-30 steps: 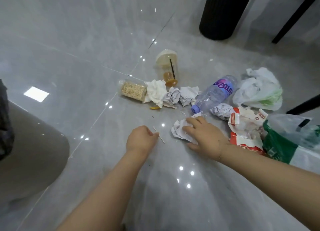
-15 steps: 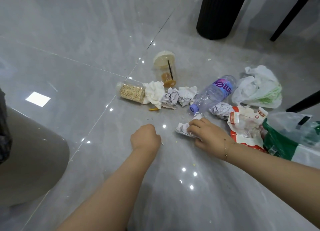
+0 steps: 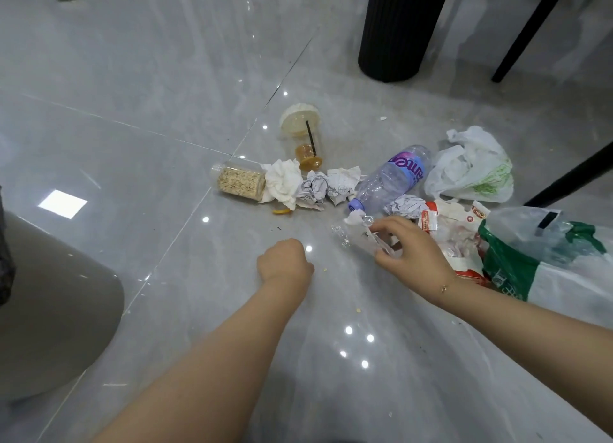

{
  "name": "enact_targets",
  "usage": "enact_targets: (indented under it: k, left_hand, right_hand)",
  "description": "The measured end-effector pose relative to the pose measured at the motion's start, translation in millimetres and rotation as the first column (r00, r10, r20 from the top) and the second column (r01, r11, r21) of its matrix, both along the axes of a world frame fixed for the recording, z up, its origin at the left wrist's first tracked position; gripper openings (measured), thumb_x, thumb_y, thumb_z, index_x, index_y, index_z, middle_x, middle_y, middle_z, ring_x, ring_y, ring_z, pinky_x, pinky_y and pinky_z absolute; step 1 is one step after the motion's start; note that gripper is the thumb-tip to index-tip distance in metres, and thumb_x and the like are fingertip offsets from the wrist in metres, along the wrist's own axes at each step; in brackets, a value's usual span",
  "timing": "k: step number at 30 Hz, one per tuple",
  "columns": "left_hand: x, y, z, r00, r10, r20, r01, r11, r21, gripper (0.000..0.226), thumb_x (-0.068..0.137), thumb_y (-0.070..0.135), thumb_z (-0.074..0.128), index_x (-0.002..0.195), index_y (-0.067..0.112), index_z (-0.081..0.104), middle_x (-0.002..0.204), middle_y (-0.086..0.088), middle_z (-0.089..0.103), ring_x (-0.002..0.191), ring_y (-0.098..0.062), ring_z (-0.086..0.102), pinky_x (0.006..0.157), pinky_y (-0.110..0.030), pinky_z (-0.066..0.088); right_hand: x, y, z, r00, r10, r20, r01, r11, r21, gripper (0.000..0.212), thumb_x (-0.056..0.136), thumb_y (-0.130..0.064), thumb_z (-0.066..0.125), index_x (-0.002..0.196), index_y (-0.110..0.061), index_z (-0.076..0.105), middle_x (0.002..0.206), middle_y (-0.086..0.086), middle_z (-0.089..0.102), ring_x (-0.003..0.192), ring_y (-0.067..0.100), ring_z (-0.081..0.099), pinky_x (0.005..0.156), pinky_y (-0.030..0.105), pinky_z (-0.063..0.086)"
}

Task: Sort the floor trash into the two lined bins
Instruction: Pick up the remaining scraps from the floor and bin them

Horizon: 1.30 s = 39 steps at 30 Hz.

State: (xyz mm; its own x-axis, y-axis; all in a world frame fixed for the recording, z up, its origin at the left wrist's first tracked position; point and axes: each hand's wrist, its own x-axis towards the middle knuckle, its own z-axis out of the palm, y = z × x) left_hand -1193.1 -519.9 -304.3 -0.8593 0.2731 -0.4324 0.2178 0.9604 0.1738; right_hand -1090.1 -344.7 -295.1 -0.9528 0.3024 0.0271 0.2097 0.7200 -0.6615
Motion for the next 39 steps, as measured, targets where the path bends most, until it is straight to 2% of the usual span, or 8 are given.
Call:
enact_targets:
  k: [4, 9, 14, 16, 19, 25, 33, 39]
  left_hand:
    - [7, 8, 0, 0.982, -0.177, -0.068, 0.164, 0.972, -0.167, 0.025, 0.09, 0.006, 0.051, 0.109, 0.019, 0.058, 0.119, -0.001, 0.061, 0.113, -0.022, 0.058, 0.088, -0.028, 0.036]
    - [10, 2, 3, 0.984, -0.178, 0.004, 0.176, 0.971, -0.161, 0.021, 0.091, 0.012, 0.053, 0.111, 0.017, 0.059, 0.122, -0.003, 0.06, 0.115, -0.023, 0.056, 0.088, -0.027, 0.04]
    - [9, -21, 31, 0.994, -0.014, 0.109, -0.008, 0.98, 0.2, 0.037, 0.086, 0.032, 0.056, 0.07, -0.001, 0.054, 0.094, -0.022, 0.062, 0.084, -0.032, 0.06, 0.071, -0.033, 0.045]
    - [15, -35, 47, 0.965, 0.102, 0.24, -0.197, 0.889, 0.413, 0.037, 0.084, 0.034, 0.051, 0.064, 0.005, 0.062, 0.068, 0.001, 0.049, 0.071, -0.024, 0.055, 0.074, -0.036, 0.048]
    - [31, -55, 66, 0.846, 0.162, 0.508, -0.479, 0.647, 0.593, 0.03, 0.089, 0.021, 0.05, 0.069, 0.009, 0.07, 0.08, -0.011, 0.065, 0.066, -0.016, 0.051, 0.083, -0.034, 0.051]
    - [54, -69, 73, 0.771, 0.204, 0.603, -0.629, 0.39, 0.673, 0.023, 0.087, 0.013, 0.056, 0.08, 0.0, 0.074, 0.073, -0.002, 0.063, 0.075, -0.014, 0.057, 0.087, -0.032, 0.051]
    - [77, -63, 61, 0.674, 0.044, 0.737, -0.714, 0.297, 0.635, 0.018, 0.09, 0.02, 0.063, 0.098, 0.007, 0.073, 0.105, -0.002, 0.073, 0.1, -0.013, 0.066, 0.089, -0.034, 0.049]
    - [77, -65, 52, 0.715, 0.159, 0.681, -0.698, 0.213, 0.684, 0.018, 0.09, 0.016, 0.063, 0.096, 0.001, 0.072, 0.099, -0.014, 0.074, 0.095, -0.024, 0.069, 0.095, -0.039, 0.052]
  right_hand:
    - [-2, -13, 7, 0.955, -0.267, 0.13, 0.296, 0.852, -0.431, 0.033, 0.076, 0.003, 0.067, 0.099, -0.02, 0.064, 0.093, -0.008, 0.061, 0.082, 0.008, 0.056, 0.071, 0.016, 0.045]
    - [6, -21, 19, 0.932, -0.307, 0.195, 0.358, 0.683, -0.636, 0.026, 0.08, 0.006, 0.061, 0.089, -0.017, 0.068, 0.091, 0.005, 0.065, 0.074, 0.015, 0.058, 0.077, 0.036, 0.055]
    - [15, -27, 31, 0.933, -0.236, 0.271, 0.353, 0.473, -0.807, 0.022, 0.085, 0.006, 0.056, 0.1, -0.006, 0.066, 0.09, 0.011, 0.067, 0.073, 0.021, 0.064, 0.075, 0.035, 0.057]
    - [21, -32, 32, 0.929, -0.176, 0.324, 0.368, 0.367, -0.854, 0.023, 0.086, 0.003, 0.056, 0.106, -0.005, 0.065, 0.09, 0.011, 0.068, 0.07, 0.02, 0.063, 0.071, 0.03, 0.057]
    - [27, -40, 34, 0.928, -0.127, 0.35, 0.372, 0.282, -0.884, 0.025, 0.087, 0.001, 0.056, 0.109, -0.006, 0.064, 0.092, 0.011, 0.069, 0.073, 0.02, 0.064, 0.073, 0.03, 0.055]
    - [36, -60, 37, 0.955, -0.103, 0.278, 0.294, 0.443, -0.847, 0.031, 0.081, 0.003, 0.066, 0.11, -0.008, 0.065, 0.107, 0.016, 0.068, 0.083, 0.02, 0.067, 0.069, 0.027, 0.056]
    - [39, -82, 43, 0.972, -0.13, 0.193, 0.232, 0.621, -0.749, 0.033, 0.075, -0.013, 0.079, 0.107, -0.016, 0.068, 0.113, 0.011, 0.066, 0.108, 0.02, 0.064, 0.094, 0.038, 0.053]
    - [38, -91, 41, 0.97, -0.178, 0.168, 0.241, 0.574, -0.782, 0.009, 0.09, -0.008, 0.061, 0.095, -0.002, 0.066, 0.102, 0.02, 0.068, 0.086, 0.019, 0.065, 0.081, 0.029, 0.057]
